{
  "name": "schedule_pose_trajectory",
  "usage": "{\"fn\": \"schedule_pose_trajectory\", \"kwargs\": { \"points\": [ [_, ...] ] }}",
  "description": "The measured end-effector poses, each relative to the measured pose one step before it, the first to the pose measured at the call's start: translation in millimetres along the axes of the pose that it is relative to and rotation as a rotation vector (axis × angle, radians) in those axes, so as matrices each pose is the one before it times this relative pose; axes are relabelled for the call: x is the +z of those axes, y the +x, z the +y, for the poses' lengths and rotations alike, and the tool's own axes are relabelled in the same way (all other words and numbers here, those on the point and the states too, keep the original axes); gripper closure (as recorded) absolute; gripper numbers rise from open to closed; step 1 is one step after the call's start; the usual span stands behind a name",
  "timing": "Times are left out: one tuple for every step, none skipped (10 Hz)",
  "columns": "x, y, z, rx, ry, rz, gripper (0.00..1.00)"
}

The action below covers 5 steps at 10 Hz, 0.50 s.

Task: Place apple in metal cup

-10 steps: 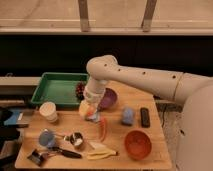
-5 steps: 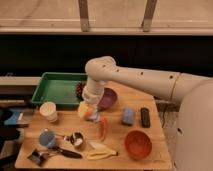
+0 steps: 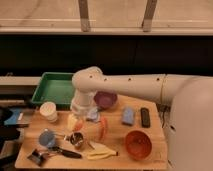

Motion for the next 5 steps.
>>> {"fn": "schedule_pose_trajectory", "kwargs": {
  "points": [
    [7.74, 1.12, 8.47, -0.00733, -0.01441, 0.00862, 1.0],
    [14.15, 0.5, 11.27, -0.01002, -0.02685, 0.01165, 1.0],
    [9.11, 1.83, 1.56, 0.0019, -0.01694, 0.00579, 1.0],
    [9.22, 3.4, 0.62, 0.0106, -0.02239, 0.00457, 1.0],
    [7.06, 3.88, 0.47, 0.01111, -0.01451, 0.00642, 1.0]
  ]
}}
